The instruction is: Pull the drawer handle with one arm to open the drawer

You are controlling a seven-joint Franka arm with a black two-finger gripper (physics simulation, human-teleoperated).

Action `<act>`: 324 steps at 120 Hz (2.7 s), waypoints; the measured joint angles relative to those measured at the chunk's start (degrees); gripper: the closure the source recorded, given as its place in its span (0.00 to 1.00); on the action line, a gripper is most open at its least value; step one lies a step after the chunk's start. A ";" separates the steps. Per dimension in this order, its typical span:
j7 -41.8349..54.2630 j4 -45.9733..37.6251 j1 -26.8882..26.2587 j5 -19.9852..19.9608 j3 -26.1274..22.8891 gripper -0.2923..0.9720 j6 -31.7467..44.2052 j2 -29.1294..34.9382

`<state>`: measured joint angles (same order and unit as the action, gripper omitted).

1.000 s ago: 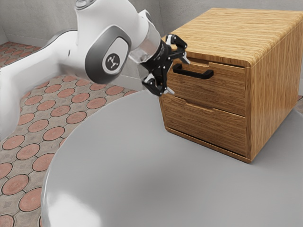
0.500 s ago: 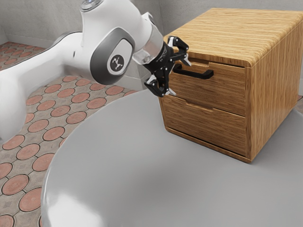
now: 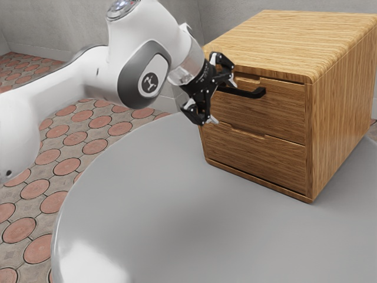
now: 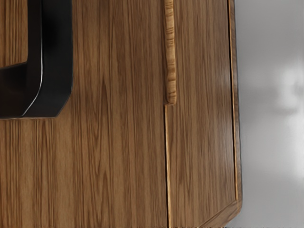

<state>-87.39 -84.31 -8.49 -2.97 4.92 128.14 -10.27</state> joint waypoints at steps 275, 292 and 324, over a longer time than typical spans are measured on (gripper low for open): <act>-0.83 -20.19 -1.44 -2.62 0.78 0.83 -5.45 20.68; -1.10 -22.59 -1.51 -2.57 0.68 0.84 -5.42 23.09; -1.71 -27.20 -1.60 -2.48 0.56 0.84 -5.43 27.81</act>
<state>-89.10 -111.51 -10.09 -5.45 5.48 122.71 17.54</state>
